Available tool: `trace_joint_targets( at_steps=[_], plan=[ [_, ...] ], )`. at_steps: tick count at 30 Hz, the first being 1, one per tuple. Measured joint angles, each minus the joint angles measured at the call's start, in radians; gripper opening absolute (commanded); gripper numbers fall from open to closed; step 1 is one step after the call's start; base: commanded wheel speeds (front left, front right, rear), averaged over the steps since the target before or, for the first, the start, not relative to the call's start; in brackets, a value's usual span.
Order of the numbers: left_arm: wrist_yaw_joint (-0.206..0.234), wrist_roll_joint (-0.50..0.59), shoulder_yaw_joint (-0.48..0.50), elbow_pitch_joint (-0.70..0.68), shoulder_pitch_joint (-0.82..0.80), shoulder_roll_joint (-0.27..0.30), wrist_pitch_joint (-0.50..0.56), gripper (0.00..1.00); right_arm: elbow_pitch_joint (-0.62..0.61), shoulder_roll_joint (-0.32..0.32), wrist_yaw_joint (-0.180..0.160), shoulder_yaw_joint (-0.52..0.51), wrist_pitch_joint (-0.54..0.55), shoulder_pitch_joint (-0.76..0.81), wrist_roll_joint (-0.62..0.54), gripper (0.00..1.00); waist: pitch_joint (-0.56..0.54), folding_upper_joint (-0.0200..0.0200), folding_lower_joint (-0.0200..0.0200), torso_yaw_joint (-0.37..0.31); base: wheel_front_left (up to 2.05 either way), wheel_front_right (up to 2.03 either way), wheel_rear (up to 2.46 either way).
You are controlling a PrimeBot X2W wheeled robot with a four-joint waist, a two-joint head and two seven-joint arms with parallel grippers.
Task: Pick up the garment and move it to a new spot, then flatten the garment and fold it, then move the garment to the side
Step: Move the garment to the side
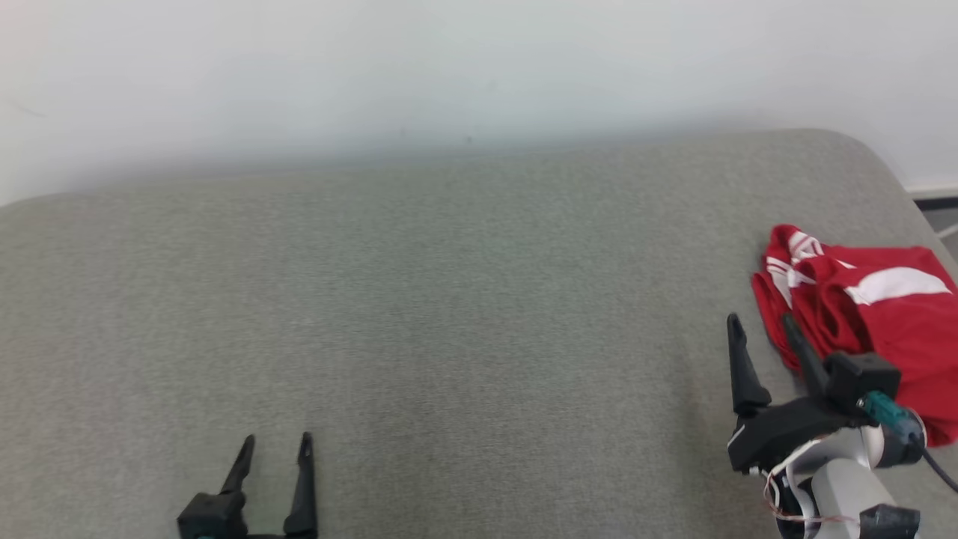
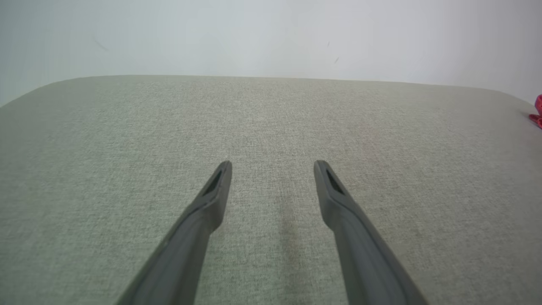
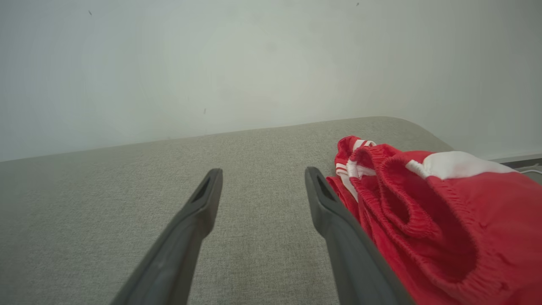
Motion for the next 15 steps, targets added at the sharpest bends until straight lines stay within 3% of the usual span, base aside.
trace_joint_targets(
  at_steps=[15],
  plan=[
    [-0.018, 0.015, 0.129, -0.029, 0.069, 0.001, 0.000, 1.00, -0.023, 0.023, 0.000, -0.050, 0.000, 0.102, -0.014, 1.00, -0.067, -0.0001, 0.0000, 0.074, 0.00, 0.00, 0.00]
  ],
)
